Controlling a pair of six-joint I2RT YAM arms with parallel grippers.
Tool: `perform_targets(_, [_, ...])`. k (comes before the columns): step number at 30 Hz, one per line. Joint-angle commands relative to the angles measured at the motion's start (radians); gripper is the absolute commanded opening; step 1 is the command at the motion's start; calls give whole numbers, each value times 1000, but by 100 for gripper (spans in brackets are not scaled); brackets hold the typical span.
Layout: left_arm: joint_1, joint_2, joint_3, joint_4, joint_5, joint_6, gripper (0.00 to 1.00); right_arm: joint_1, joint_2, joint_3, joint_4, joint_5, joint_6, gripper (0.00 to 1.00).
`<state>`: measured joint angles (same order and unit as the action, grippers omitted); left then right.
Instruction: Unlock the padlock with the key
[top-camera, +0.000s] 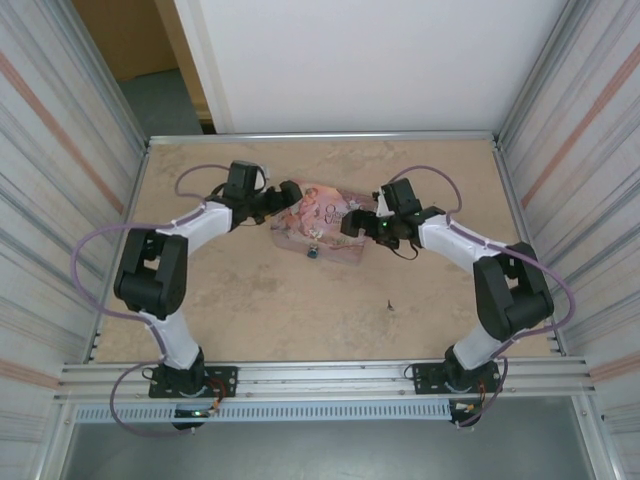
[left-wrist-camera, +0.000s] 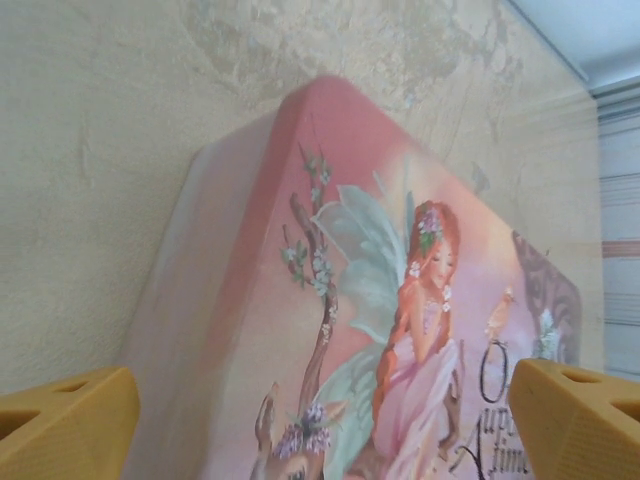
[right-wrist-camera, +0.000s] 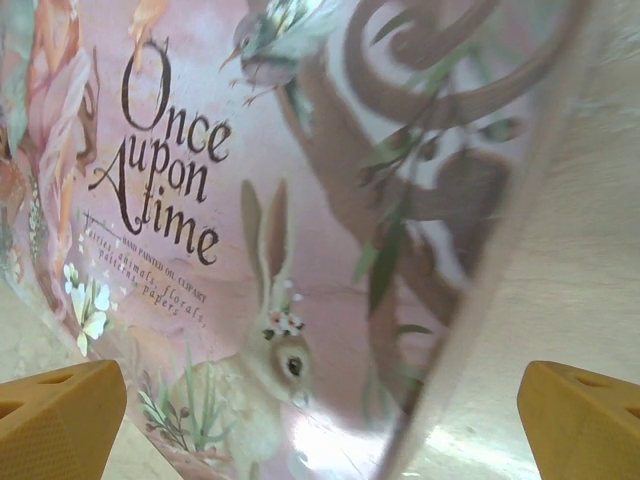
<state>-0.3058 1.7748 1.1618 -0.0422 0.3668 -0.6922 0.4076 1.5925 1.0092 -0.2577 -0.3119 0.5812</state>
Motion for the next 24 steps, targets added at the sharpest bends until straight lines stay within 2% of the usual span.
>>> perform_targets(1, [35, -92, -15, -62, 23, 58, 96, -14, -76, 8, -93, 62, -59, 99])
perform_targets(9, [49, -314, -151, -130, 2, 136, 96, -23, -189, 25, -344, 129, -113, 100])
perform_targets(17, [39, -589, -404, -148, -41, 102, 96, -11, -288, -28, -578, 135, -96, 85])
perform_targets(24, [30, -793, -616, -153, -88, 2, 96, 40, -331, -111, -664, 131, -77, 75])
